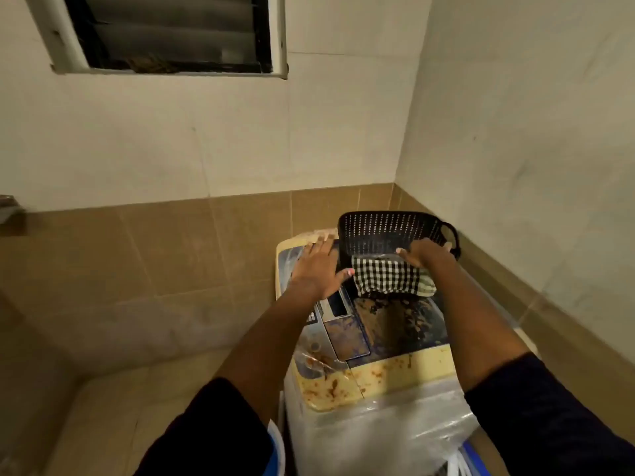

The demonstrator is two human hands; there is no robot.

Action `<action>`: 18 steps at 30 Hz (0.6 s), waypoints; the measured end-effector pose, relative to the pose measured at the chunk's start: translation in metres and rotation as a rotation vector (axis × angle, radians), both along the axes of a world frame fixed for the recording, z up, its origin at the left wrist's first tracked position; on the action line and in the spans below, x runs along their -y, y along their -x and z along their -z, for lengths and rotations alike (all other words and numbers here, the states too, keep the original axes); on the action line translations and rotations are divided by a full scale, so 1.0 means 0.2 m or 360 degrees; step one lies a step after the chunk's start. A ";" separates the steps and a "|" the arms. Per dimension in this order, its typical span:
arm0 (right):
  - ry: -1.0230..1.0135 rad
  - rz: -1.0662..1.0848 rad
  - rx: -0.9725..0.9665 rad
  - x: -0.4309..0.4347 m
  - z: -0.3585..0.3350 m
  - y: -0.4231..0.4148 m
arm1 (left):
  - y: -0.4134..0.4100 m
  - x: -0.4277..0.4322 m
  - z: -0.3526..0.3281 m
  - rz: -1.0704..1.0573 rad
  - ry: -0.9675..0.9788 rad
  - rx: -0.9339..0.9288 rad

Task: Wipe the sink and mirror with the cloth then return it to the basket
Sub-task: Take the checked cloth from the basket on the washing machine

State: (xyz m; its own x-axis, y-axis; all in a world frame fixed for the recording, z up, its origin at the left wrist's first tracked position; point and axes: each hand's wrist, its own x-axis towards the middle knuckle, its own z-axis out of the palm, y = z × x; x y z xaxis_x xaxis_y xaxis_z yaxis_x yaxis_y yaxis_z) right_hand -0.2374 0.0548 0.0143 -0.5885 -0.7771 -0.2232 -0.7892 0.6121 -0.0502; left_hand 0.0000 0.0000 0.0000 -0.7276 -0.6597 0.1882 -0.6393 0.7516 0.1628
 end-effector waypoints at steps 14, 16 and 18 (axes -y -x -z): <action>0.0715 0.0068 0.0069 0.00 0.11 0.10 | 0.31 -0.01 0.13 0.0085 -0.0763 -0.0420; 0.1016 0.0029 0.0142 0.01 0.10 0.08 | 0.33 0.00 0.13 0.0038 -0.0781 -0.0565; 0.1338 -0.0025 0.0176 0.02 0.06 0.04 | 0.32 0.02 0.13 -0.0067 -0.0824 -0.0743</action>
State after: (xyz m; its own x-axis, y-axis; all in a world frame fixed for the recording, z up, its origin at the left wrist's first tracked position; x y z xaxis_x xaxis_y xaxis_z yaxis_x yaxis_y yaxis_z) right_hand -0.2451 0.0511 0.0030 -0.5852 -0.7181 0.3767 -0.7610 0.3258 -0.5610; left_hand -0.0638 -0.0030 -0.0256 -0.6188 -0.7749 0.1285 -0.4422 0.4789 0.7584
